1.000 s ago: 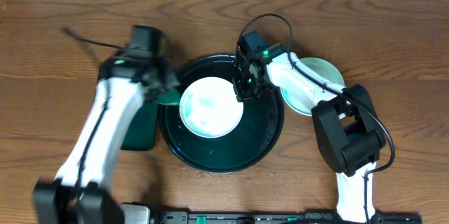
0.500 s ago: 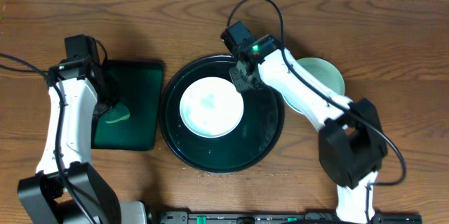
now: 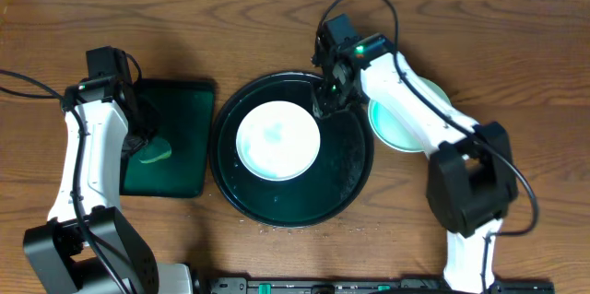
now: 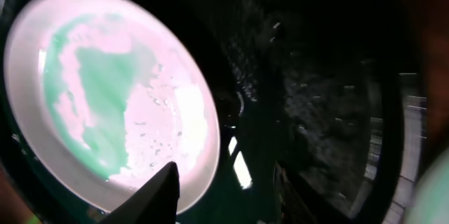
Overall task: Clean dirty plates on tray and stack at the side
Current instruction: 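Return the sponge to the basin with the left gripper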
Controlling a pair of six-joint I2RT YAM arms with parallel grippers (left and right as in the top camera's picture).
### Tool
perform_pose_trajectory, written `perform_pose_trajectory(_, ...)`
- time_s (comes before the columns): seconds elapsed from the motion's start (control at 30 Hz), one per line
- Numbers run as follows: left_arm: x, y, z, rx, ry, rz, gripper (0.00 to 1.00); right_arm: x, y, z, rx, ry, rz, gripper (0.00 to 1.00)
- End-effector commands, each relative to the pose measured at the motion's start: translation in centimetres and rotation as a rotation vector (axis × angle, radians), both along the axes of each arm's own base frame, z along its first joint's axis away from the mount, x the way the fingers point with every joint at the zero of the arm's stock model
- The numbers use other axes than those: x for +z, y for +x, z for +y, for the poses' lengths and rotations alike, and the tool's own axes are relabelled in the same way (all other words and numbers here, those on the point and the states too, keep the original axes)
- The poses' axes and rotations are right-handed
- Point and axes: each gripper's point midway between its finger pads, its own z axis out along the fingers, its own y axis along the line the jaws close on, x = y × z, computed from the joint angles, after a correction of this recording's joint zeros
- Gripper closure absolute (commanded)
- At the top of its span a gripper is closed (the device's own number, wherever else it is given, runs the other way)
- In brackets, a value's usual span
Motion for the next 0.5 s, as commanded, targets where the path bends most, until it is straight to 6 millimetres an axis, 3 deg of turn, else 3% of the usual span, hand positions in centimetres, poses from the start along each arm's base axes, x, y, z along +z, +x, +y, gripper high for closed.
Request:
perform_pose_trajectory(0.0,-0.3,-0.3,0.2,-0.019,0.013,0.016,0.93,-3.2,-1.6,1.2,0.039,0.028,0.105,0.62)
perform_pose_trajectory(0.17,-0.3,-0.2,0.2,-0.020,0.014,0.014,0.93,-6.0,-2.5,1.7,0.049,0.003,0.161,0.69)
perform_pose_trajectory(0.27,-0.2,-0.2,0.2,-0.020,0.014,0.013,0.93,-6.3,-2.7,2.0,0.052,0.017,0.178,0.74)
perform_pose_trajectory(0.33,-0.2,-0.2,0.2,-0.020,0.014,0.014,0.93,-6.4,-2.5,2.3,0.032,0.022,0.171,0.87)
perform_pose_trajectory(0.47,-0.3,-0.4,0.2,-0.020,0.013,0.020,0.93,-7.0,-2.7,2.7,0.031,0.015,0.176,0.99)
